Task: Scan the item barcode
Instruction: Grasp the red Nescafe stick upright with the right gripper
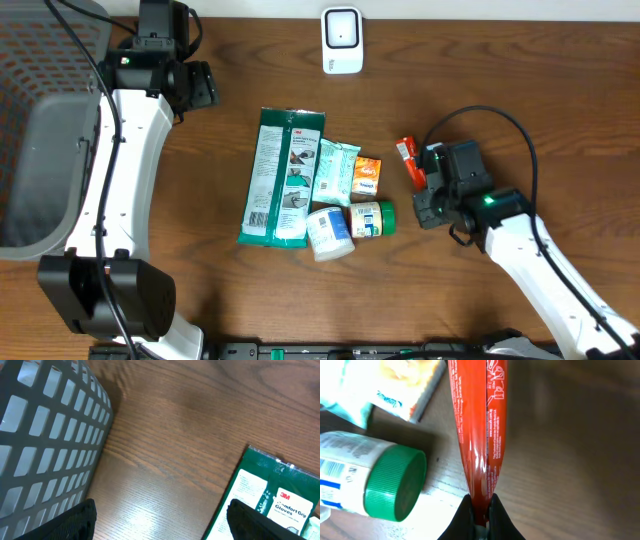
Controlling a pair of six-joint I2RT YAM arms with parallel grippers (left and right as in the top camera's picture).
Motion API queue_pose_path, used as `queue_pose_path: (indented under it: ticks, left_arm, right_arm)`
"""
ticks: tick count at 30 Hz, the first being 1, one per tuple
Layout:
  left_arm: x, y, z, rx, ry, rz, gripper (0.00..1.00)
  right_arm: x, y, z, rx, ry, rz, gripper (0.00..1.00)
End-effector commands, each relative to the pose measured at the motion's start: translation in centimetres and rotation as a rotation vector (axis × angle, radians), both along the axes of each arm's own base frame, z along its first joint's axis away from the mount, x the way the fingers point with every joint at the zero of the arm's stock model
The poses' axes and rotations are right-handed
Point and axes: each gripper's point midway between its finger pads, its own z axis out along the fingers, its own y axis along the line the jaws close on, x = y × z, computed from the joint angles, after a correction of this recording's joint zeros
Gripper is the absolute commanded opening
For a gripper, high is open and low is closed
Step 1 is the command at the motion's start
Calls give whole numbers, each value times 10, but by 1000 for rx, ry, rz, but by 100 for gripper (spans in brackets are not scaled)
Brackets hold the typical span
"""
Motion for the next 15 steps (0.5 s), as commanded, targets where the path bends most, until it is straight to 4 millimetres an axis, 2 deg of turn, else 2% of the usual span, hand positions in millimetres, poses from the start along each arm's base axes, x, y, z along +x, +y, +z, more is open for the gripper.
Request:
queue_pose_path:
  ticks: [1, 5, 10, 15]
  left_arm:
    - [0, 1, -1, 10, 7, -1, 83]
    - [0, 1, -1, 10, 7, 0, 83]
    - [0, 1, -1, 10, 7, 0, 83]
    - [0, 1, -1, 10, 7, 0, 83]
  right_arm:
    - [6, 3, 13, -32, -62, 104, 1]
    - [8, 12, 16, -72, -102, 231, 1]
    - [-1, 39, 18, -39, -120, 427, 1]
    - [-4, 46, 19, -18, -120, 465, 1]
